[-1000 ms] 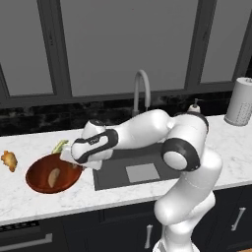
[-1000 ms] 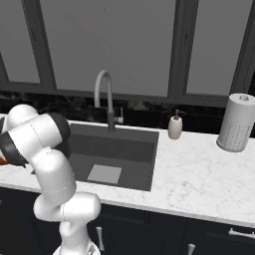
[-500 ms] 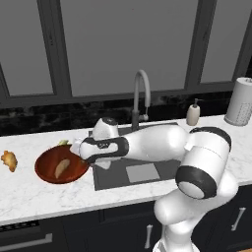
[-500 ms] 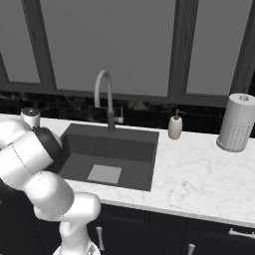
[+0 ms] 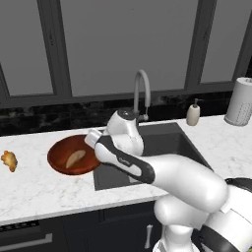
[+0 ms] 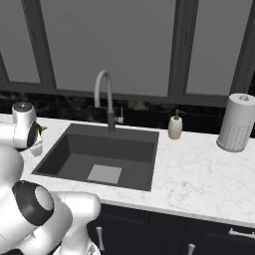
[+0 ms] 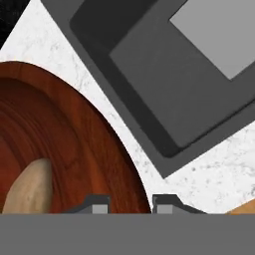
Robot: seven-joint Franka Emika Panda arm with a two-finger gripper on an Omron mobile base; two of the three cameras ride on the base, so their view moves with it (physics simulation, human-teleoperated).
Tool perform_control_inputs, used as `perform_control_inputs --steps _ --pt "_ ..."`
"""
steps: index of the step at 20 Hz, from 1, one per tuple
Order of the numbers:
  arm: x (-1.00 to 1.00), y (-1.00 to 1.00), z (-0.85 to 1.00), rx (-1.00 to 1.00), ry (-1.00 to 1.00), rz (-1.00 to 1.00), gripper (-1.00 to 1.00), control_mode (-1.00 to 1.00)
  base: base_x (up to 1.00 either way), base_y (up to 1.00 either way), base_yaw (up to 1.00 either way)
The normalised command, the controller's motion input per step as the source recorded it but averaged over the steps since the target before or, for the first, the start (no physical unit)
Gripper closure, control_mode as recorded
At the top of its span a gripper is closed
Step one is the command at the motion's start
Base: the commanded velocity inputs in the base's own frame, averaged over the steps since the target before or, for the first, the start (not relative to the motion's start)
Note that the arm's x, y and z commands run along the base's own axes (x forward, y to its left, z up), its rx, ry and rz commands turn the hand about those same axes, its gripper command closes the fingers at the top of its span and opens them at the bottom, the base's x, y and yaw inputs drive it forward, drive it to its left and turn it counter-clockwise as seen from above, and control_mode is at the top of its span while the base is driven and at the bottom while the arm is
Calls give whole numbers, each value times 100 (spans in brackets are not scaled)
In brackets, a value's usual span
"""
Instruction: Pick the sweet potato from the sink and place it in the bowl. Then pick the bowl and place it in the microwave. Then close the microwave door and press the start button.
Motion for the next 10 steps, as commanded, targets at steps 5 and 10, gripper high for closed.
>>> perform_control_inputs --steps 5,10 --pt "-44 -64 59 0 0 -12 100 -100 0 0 0" --pt "-34 -59 63 0 -1 -9 100 -100 0 0 0"
